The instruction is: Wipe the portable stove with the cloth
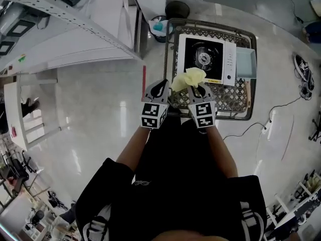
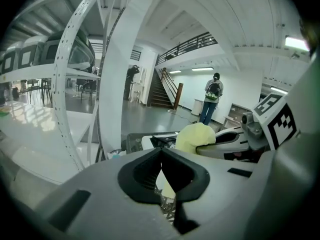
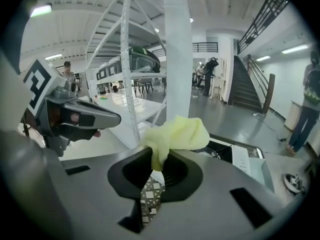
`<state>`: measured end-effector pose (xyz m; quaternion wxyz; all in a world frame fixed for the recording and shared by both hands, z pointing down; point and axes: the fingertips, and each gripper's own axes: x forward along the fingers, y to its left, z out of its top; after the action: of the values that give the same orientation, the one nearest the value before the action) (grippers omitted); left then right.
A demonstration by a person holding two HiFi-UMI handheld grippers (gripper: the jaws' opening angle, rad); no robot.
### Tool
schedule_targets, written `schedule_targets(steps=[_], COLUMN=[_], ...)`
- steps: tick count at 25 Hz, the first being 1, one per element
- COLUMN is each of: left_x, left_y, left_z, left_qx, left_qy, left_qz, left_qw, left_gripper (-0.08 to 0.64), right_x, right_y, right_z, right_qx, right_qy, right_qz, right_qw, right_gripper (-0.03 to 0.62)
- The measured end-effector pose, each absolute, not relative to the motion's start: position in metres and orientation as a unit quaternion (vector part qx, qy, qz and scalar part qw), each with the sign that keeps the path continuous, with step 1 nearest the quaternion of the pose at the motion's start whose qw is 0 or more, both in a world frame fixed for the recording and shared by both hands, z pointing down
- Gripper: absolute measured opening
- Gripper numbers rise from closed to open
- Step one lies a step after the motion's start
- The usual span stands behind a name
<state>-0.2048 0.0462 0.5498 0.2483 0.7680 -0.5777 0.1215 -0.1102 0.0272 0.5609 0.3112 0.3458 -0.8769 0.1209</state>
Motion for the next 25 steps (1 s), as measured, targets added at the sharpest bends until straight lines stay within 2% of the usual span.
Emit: schedule_targets(steps=[5,14,25], left_x=[-0.225,-0.219,-0.197], left_y=[0.042,0.034,0.028], left_z=[0.582,0.606,0.624], left_qx=[0.740,0.718,0.688], left_qy=[-0.599,-0.611,-0.629], left_qz=[0.134,0.142,0.165], left_qw=[0.275,0.300,0.322], left_gripper=[0.017,0.017,0.017], right_x=[-0.129,-0.135,-0.129], right_y=[0.012,-0.003,0.003], right_z=[0.609,0.678,0.697], right_qx=[0.323,0.279,0.201], right_qy=[-0.870,-0.870,-0.884], right_qz=[0.102,0.118,0.033], right_qw=[0.359,0.390,0.420], right_gripper=[0.026,0.026,0.038])
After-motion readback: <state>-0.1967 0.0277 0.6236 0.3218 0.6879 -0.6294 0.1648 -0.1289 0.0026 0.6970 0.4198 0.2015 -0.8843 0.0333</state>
